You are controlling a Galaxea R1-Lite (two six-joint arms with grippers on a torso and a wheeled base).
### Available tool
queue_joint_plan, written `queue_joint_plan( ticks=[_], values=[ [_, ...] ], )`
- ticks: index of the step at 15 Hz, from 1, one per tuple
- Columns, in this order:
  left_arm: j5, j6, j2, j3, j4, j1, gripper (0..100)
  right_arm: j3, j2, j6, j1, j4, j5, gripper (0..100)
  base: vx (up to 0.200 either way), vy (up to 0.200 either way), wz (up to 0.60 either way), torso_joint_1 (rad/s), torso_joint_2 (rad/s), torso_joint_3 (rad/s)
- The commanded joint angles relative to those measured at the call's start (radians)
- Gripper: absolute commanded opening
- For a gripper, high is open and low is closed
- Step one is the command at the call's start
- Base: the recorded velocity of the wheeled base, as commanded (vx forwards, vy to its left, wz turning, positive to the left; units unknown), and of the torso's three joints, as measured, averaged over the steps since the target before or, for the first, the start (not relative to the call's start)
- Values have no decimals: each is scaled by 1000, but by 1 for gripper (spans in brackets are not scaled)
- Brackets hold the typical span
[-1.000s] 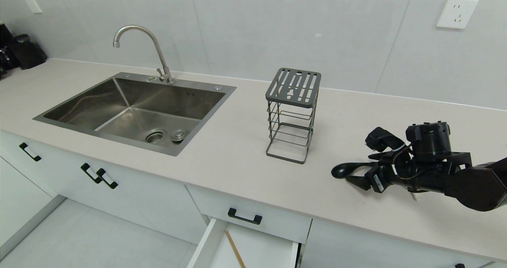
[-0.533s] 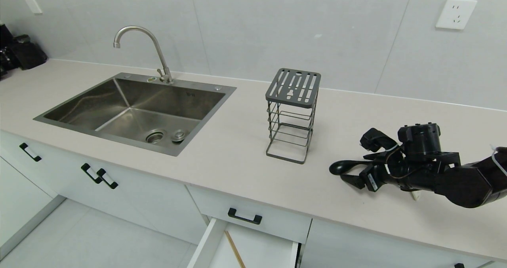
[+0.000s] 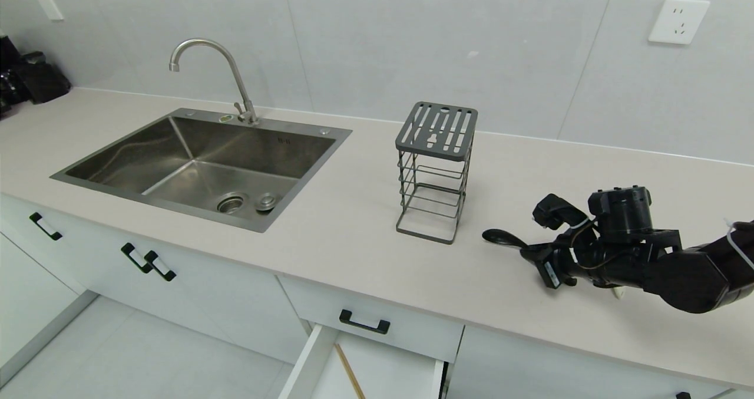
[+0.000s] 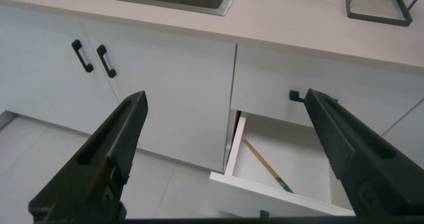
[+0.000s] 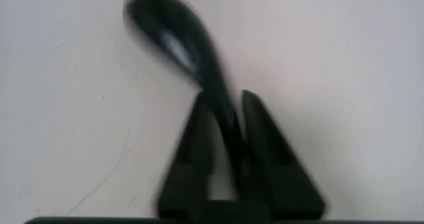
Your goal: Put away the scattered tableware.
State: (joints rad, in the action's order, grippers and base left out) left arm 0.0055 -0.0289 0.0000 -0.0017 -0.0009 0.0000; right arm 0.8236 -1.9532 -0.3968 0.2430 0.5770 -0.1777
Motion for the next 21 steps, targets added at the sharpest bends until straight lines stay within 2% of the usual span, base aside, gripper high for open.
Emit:
queue_joint_plan(
  ticks=[1, 6, 10, 13, 16, 17, 21],
  values=[
    [1, 0, 0, 0, -1, 0, 100, -17, 34, 0, 1, 0, -2, 0, 0, 0, 0, 0, 0, 0],
    [1, 0, 0, 0, -1, 0, 100, -106, 180, -5, 39, 14, 6, 0, 0, 0, 0, 0, 0, 0],
    [1, 0, 0, 0, -1, 0, 100, -259, 316, -2, 216, 15, 63, 0, 0, 0, 0, 0, 0, 0],
    [2, 0, 0, 0, -1, 0, 100, -268, 343, 0, 294, 15, 63, 0, 0, 0, 0, 0, 0, 0],
    [1, 0, 0, 0, -1, 0, 100, -273, 355, 0, 335, 15, 56, 0, 0, 0, 0, 0, 0, 0],
    [1, 0, 0, 0, -1, 0, 100, -270, 362, 6, 380, 15, 60, 0, 0, 0, 0, 0, 0, 0],
    [1, 0, 0, 0, -1, 0, 100, -265, 359, 142, 501, 6, 83, 0, 0, 0, 0, 0, 0, 0]
  ],
)
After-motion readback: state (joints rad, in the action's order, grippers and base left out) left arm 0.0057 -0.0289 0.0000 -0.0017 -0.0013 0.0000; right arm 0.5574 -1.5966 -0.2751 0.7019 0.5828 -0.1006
